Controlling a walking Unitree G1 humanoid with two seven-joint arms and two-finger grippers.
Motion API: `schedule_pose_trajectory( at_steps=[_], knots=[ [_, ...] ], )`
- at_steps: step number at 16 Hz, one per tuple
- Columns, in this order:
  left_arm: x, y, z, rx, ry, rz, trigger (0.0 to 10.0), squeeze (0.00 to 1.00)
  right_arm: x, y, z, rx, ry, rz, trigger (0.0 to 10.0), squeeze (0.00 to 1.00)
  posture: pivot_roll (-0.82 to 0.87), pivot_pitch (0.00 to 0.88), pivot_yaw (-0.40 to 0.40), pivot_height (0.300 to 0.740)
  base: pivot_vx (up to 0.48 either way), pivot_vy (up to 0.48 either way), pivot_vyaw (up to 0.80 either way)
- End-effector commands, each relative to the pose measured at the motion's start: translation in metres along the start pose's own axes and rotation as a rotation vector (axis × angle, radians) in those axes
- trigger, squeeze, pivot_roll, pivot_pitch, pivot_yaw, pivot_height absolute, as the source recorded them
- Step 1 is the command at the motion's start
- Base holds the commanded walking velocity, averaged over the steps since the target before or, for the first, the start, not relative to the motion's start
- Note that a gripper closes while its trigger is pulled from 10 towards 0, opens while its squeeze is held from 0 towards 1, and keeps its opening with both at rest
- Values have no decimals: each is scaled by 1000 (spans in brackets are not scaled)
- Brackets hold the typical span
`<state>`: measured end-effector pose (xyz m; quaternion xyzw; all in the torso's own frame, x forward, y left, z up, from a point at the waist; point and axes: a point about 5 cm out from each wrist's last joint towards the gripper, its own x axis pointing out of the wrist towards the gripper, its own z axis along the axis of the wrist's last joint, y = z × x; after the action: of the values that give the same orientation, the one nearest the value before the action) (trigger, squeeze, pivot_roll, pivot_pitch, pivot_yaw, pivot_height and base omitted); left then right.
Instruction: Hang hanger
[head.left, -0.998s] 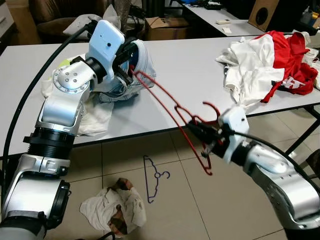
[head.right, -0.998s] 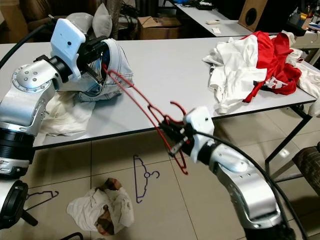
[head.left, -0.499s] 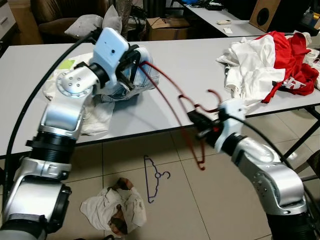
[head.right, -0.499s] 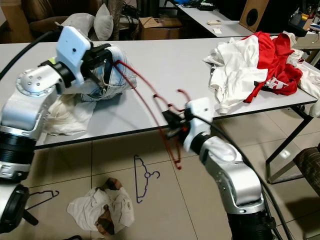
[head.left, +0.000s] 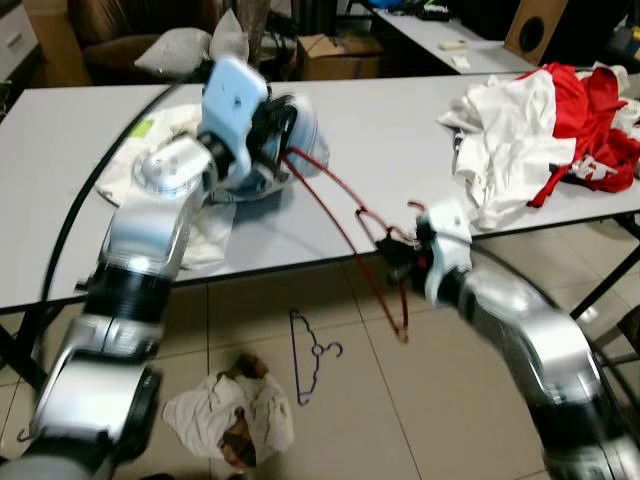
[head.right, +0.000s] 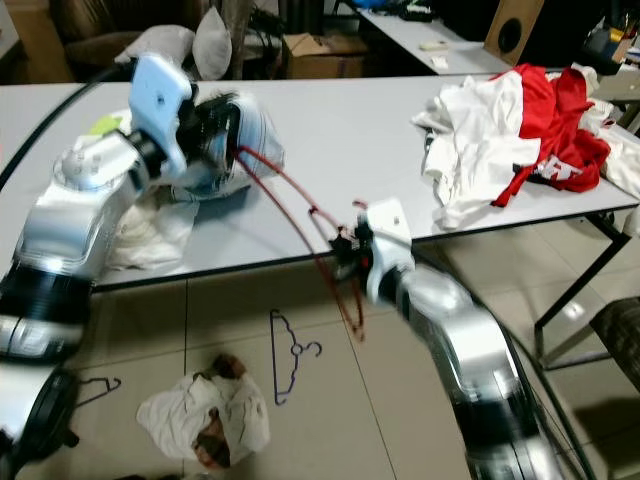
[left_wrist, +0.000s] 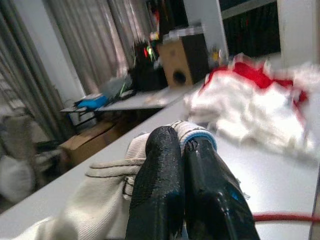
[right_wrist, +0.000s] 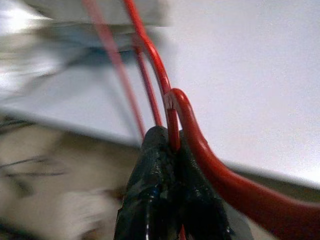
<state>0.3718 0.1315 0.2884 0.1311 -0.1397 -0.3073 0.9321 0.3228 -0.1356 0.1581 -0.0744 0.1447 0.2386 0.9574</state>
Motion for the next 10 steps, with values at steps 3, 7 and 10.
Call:
schedule_pose_trajectory(
  at_steps=[3,7,10],
  knots=[
    [5,36,85,93,-347,110,0,0,3,-76,62,-86,-178,-455,10000,0,-57,0,-36,740,0,0,0],
    [-23,70,109,186,-438,266,0,0,-18,-94,116,-63,-475,-492,10000,0,-48,0,-50,740,0,0,0],
    [-33,36,36,153,-210,167,0,0,-7,-64,45,-78,-291,-358,10000,0,-49,0,-55,740,0,0,0]
  ],
)
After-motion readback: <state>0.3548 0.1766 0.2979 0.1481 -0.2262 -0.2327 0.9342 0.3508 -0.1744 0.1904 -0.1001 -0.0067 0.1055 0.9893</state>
